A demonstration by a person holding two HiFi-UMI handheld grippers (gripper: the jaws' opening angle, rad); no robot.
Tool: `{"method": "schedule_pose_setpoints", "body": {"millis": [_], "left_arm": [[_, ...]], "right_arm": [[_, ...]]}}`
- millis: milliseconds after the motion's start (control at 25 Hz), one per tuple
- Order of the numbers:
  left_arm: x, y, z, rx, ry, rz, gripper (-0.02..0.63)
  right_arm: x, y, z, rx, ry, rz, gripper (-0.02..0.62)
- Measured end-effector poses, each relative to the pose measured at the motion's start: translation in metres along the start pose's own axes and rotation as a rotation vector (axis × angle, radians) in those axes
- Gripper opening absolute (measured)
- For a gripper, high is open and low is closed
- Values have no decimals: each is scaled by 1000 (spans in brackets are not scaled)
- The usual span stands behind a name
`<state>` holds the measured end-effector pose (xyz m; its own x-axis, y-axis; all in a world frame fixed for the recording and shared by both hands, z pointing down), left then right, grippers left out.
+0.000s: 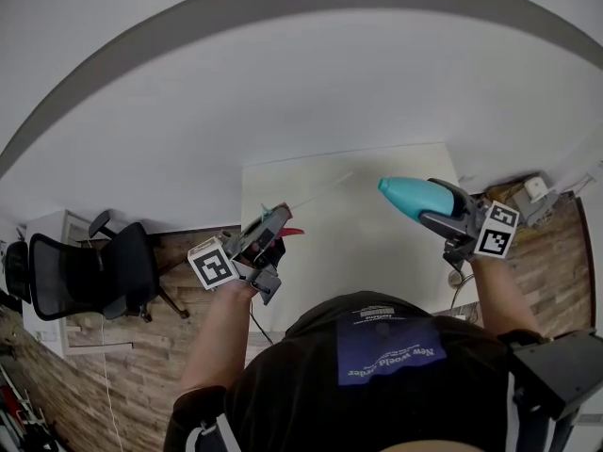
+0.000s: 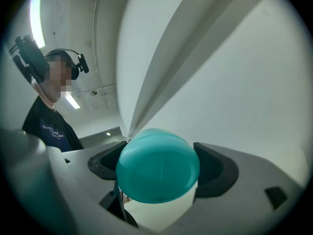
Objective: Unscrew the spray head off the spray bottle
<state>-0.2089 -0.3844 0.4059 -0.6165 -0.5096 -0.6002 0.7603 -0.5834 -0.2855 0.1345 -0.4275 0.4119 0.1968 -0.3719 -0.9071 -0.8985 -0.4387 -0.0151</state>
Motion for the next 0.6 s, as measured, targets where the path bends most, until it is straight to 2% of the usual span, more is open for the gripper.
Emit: {"method": "schedule_pose_setpoints", "body": {"millis": [160,400,600], "left_arm": [[3,-6,-1,42,108,-33,137],[-1,-6,1,126,312,9,137],[-14,-3,-6,162,475,38,137]], "right_arm": [[-1,1,-6,-39,78,-36,419],[-2,12,-16,-67,178,-80,419],[-4,15,-17,-69,227,-99,419]]}}
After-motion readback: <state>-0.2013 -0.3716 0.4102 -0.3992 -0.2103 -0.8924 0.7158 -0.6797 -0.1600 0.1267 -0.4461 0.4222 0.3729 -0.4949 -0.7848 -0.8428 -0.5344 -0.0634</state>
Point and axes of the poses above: the fingertips, and each gripper's own axes: y forward along the fingers, z to its left, x out of its top, the point moved 5 cm from there along -y, backward along the fingers, and after that the axes turned 3 degrees about -x, right-handed, at the moved point
